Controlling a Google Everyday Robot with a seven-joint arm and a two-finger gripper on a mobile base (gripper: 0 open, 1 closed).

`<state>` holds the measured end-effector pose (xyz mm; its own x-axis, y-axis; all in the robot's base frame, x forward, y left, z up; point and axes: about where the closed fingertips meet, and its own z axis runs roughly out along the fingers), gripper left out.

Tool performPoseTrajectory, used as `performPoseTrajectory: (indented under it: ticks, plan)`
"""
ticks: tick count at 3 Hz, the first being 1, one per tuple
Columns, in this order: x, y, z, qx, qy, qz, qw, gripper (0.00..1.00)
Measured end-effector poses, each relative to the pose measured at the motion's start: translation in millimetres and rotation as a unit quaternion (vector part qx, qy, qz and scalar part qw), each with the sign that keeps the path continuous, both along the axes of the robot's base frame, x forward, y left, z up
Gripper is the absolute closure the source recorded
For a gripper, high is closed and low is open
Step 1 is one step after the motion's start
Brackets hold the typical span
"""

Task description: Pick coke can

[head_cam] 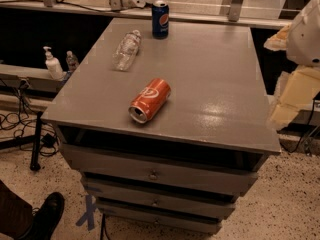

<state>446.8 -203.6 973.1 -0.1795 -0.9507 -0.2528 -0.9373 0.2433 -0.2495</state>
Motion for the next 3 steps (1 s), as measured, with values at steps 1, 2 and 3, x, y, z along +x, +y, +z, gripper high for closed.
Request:
performPoseTrajectory:
  ticks: [1, 2, 3]
  plan:
    - [20.6, 42.7, -21.5, 0.049, -0.007, 0.061, 0.9969, 0.00]
    - [41.3, 97.0, -38.0, 0.100, -0.013, 0.131, 0.9862, 0.00]
    - [55.9, 135.4, -44.1, 0.136, -0.023, 0.180, 0.9740, 0.00]
